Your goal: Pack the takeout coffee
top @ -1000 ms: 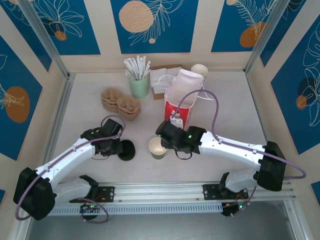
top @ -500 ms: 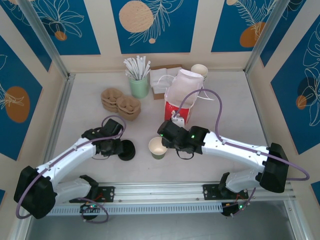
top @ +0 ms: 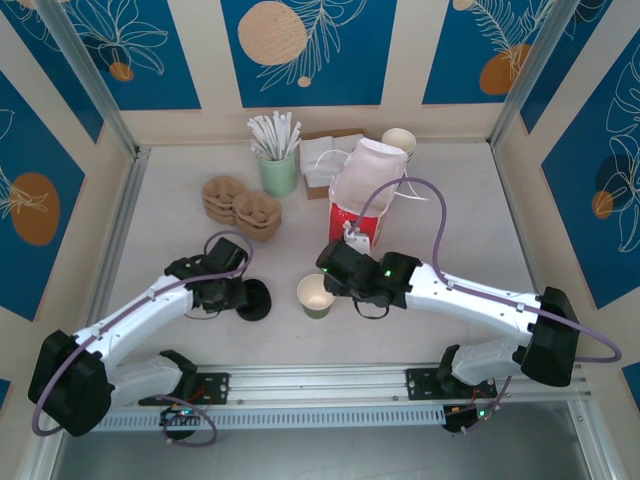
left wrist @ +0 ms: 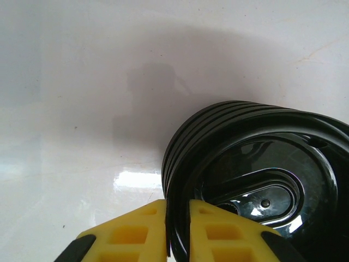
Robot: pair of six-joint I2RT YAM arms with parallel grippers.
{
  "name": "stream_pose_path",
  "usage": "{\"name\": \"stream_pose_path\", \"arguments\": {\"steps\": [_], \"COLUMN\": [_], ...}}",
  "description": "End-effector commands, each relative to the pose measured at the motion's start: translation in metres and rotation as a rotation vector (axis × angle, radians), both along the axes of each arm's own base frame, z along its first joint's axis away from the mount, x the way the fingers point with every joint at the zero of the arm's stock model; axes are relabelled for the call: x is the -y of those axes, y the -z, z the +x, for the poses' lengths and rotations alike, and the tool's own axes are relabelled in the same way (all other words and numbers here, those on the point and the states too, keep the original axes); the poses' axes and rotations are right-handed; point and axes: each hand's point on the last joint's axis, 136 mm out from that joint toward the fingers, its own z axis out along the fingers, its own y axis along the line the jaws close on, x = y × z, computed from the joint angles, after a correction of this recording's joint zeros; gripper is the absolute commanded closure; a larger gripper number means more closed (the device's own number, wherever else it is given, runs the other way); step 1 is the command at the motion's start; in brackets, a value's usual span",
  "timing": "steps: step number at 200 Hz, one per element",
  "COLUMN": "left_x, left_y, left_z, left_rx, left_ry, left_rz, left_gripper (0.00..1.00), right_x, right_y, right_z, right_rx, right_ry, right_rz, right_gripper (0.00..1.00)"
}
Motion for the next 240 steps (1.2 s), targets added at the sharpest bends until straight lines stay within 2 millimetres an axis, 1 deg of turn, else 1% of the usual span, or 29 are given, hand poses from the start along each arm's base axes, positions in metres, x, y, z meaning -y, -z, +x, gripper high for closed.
{"name": "stream_pose_path", "arguments": {"steps": [1,26,62,77,105,136,160,191,240], "left_x": [-0.001,-0.002,0.000,0.002,0.009,0.020,0.028,0.034,0.042], "left_y": [-0.019,-0.035,-0.060,-0.071,-0.090,-0.113,-0.124,-0.129,-0.134], "left_z": [0.002,0.004,0.006,0.006,0.008,0.010,0.011,0.011,0.010], "left_rx": [0.037,0.061,0.100,0.115,0.136,0.170,0.185,0.194,0.201], "left_ry": [-0.007,-0.004,0.002,0.009,0.029,0.046,0.060,0.073,0.086], "left_rz": [0.014,0.017,0.006,-0.003,-0.019,-0.052,-0.066,-0.079,-0.097], "left_gripper": [0.87,0.87,0.87,0.87,0.87,0.87,0.87,0.87,0.87], "right_x": [-0.007,-0.028,-0.051,-0.062,-0.081,-0.094,-0.104,-0.113,-0.121], "right_y": [-0.024,-0.039,-0.063,-0.074,-0.087,-0.085,-0.084,-0.085,-0.083], "right_z": [0.002,-0.001,-0.006,-0.009,-0.015,-0.017,-0.017,-0.017,-0.013], "right_rx": [0.027,0.024,0.024,0.020,0.003,-0.028,-0.044,-0.051,-0.066], "right_ry": [-0.017,-0.102,-0.189,-0.226,-0.288,-0.319,-0.339,-0.361,-0.367], "right_rz": [0.069,0.131,0.212,0.256,0.303,0.288,0.291,0.293,0.291], "right_gripper": [0.62,0.62,0.61,0.60,0.58,0.57,0.54,0.48,0.48]}}
